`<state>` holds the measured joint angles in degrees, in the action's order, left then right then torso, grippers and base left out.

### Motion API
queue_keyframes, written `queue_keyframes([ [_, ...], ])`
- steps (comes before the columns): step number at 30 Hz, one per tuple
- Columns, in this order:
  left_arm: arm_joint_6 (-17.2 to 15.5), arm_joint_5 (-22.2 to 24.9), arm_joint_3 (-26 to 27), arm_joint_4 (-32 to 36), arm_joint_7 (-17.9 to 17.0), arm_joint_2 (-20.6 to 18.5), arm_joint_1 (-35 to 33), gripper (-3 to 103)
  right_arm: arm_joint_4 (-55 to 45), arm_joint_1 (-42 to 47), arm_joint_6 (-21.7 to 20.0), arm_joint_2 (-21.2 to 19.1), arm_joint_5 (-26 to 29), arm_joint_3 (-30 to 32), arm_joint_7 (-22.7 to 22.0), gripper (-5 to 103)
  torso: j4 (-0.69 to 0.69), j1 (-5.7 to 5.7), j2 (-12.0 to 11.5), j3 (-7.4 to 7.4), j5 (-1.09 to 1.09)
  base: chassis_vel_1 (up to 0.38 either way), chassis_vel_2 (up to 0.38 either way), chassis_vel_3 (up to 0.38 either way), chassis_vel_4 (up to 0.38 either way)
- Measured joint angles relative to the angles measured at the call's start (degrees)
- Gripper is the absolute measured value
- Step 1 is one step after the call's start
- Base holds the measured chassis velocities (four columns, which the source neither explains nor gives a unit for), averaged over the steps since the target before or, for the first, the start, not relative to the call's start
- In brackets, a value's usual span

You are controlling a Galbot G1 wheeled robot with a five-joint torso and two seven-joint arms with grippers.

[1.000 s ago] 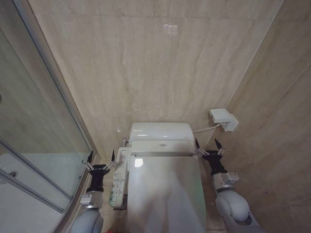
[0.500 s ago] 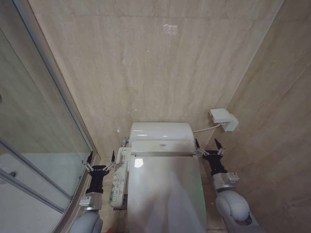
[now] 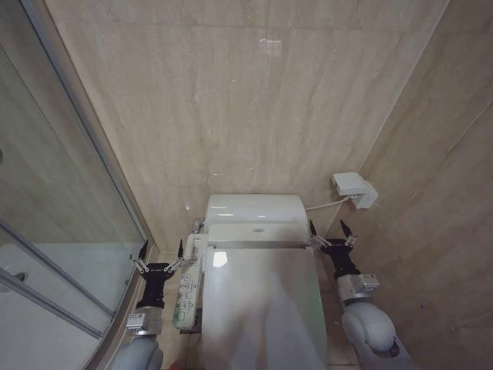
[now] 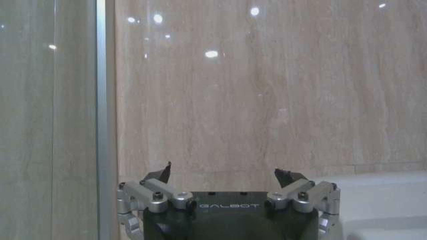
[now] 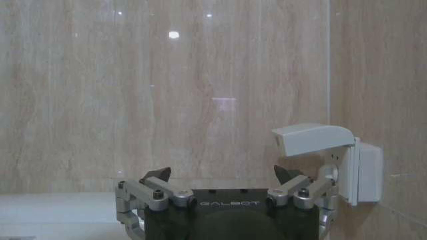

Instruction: Open the toilet lid, clean the toilet bowl with a toilet brush, close the toilet lid, and flush.

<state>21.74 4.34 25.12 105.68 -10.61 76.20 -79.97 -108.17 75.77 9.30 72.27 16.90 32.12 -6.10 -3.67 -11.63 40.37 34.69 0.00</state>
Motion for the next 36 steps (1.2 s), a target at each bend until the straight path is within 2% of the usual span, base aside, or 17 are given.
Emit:
queue_keyframes([
  [23,0.0,0.0,0.0,-0.1,0.0,0.0,0.0,100,0.0,0.0,0.0,0.0,0.0,0.0,0.0,100,0.0,-0.02,0.0,0.01,0.0,0.006,-0.006,-0.008,0.005],
  [36,0.1,0.0,0.0,-0.2,0.0,0.0,0.0,100,0.0,0.0,0.0,0.0,0.0,0.0,0.0,100,-0.01,0.03,0.0,-0.02,-0.01,0.187,-0.191,-0.176,0.19],
])
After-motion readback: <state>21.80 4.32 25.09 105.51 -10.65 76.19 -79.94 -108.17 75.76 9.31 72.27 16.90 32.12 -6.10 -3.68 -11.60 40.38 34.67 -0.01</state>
